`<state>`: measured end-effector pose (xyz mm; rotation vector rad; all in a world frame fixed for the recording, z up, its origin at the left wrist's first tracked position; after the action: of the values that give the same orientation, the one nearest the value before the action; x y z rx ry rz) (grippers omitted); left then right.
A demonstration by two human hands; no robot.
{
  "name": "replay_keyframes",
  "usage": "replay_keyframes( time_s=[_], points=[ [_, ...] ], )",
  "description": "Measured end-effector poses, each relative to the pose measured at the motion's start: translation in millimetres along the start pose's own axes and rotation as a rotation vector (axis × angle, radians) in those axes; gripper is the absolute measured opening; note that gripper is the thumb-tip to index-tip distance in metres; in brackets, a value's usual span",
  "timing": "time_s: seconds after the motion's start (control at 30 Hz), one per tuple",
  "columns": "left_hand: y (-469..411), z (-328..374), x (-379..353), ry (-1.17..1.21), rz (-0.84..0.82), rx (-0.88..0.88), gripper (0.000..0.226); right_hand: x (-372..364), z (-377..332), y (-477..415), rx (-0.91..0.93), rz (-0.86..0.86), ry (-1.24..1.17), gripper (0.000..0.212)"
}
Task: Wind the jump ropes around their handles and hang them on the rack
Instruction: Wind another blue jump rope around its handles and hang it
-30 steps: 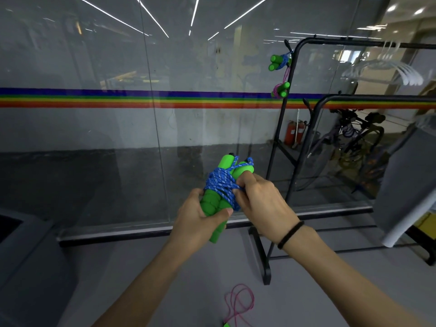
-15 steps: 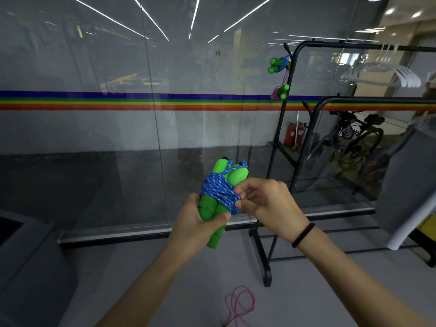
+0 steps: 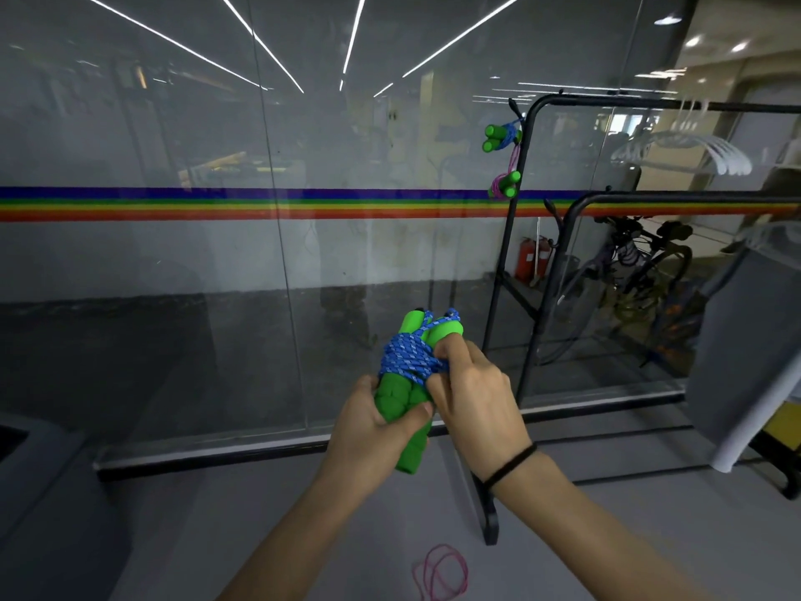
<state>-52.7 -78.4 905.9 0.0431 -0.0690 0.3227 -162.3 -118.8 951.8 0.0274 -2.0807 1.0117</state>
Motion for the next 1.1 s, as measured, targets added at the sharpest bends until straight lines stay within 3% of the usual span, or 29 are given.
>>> replay_keyframes(
  time_s=[0.13, 0.27, 0.47, 0.57, 0.7, 0.8, 1.1],
  points=[
    [-1.3, -3.6, 5.4, 0.078, 0.014, 0.013, 0.045, 5.2, 8.7, -1.7, -0.015, -0.06, -0.235, 0.01],
    [-1.7, -4.1, 10.3, 0.137, -0.015, 0.007, 0.03, 9.3, 15.6, -5.0, -0.076, -0.305, -0.471, 0.016],
    [3.7, 5.9, 8.2, 0.169, -0.076, -0.021, 0.031, 18.0, 16.6, -6.7, -0.11, -0.443, -0.789, 0.009],
    [4.4, 4.6, 5.6, 0.191, -0.088, -0.003, 0.034, 18.2, 18.8, -8.4, -0.066, -0.454, -0.663, 0.01],
    [3.7, 0.8, 3.1, 0.211, -0.088, 0.021, 0.035, 16.5, 9.9, -7.2, 0.179, -0.4, -0.293, 0.009],
    [3.6, 0.0, 0.6, 0.219, -0.079, 0.032, 0.033, 12.1, -0.4, -1.6, 0.264, -0.327, -0.154, 0.009],
    [-1.4, 8.9, -2.2, 0.321, -0.067, 0.062, 0.019, 23.0, -17.0, 4.4, 0.319, 0.041, 0.016, 0.006]
  ],
)
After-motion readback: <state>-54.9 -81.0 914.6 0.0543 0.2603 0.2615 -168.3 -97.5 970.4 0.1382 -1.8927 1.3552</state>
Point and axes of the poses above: each hand's wrist, its own y-axis away from the middle knuckle, its own x-axis out of the back of the hand, z = x × y, the point moved 6 cm from there along -y, towards the middle knuckle, and after that the axes turned 4 degrees about x, right-handed, at the moved point
